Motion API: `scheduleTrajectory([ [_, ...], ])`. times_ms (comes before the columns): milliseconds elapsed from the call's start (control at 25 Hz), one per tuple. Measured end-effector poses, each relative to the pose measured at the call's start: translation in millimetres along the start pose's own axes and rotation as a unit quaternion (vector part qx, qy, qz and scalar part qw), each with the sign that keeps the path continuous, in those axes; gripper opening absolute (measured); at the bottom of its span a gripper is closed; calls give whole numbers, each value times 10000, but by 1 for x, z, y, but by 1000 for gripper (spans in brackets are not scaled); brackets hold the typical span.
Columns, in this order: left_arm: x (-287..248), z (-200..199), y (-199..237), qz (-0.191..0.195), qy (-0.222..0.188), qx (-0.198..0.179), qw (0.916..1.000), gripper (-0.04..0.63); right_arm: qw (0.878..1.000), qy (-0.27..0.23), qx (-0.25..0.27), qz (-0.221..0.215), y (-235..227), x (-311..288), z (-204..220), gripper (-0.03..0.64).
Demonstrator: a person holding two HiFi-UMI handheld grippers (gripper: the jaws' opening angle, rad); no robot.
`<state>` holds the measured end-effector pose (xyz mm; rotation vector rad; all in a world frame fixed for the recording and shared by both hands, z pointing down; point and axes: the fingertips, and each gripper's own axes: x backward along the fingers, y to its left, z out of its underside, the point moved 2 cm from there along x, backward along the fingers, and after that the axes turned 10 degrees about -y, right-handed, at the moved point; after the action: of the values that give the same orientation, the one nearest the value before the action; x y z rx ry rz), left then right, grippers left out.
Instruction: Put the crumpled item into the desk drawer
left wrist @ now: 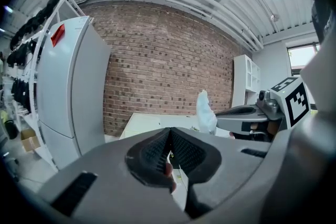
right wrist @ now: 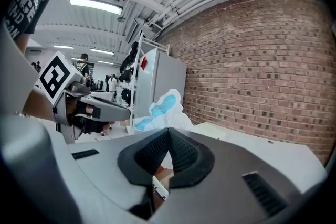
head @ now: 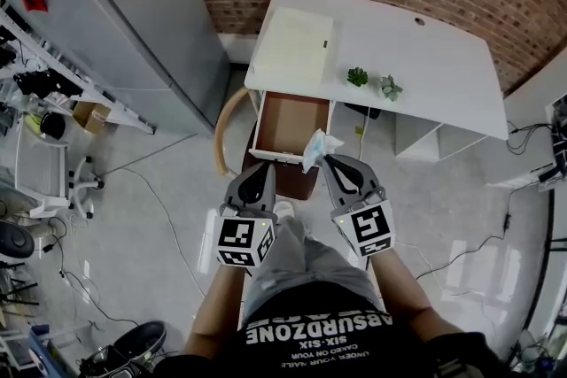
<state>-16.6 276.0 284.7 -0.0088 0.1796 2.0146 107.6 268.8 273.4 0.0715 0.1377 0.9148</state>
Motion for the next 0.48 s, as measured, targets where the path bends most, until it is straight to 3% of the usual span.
scheduleTrajectory([
  [480, -62, -14, 53, -35, 45, 6, 10000, 5, 9998, 163, -1, 107, -40, -64, -3, -2],
])
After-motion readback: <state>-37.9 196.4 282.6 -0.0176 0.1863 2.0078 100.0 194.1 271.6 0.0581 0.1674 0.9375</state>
